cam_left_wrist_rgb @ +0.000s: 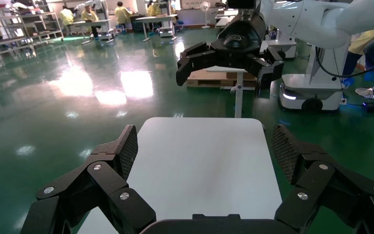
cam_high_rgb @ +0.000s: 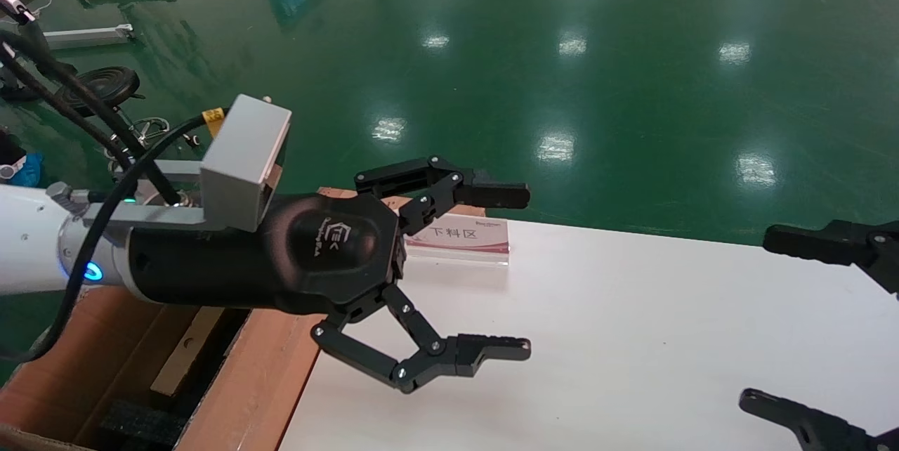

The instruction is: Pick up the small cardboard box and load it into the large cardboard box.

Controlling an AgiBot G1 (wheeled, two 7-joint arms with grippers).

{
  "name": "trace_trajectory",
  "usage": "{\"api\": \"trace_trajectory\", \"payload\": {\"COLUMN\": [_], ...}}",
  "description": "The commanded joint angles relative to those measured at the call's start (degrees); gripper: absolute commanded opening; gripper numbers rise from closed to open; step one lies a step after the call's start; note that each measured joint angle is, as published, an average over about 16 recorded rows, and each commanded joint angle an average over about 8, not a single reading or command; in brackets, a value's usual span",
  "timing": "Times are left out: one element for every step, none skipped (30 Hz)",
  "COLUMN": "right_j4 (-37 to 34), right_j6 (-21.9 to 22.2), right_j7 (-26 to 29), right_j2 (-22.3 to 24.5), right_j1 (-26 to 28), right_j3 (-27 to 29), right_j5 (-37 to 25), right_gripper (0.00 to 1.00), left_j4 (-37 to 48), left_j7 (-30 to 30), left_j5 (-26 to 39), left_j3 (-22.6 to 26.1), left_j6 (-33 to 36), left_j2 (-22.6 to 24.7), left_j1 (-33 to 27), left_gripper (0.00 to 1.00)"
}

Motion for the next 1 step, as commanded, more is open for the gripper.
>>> {"api": "trace_trajectory", "payload": {"right_j4": [0.0], "right_j6": [0.0], "right_j7": [0.0], "right_j2": [0.0], "right_j1": [-0.01], "right_j3": [0.01], "right_j5": [-0.01], "right_gripper": [1.0], "left_j4": [0.01], "left_j7": [0.0], "left_j5": [-0.04], "left_j3": [-0.03], "left_j6": [0.03], "left_j2": [0.01], "left_j1": [0.02], "left_gripper": [1.0]}}
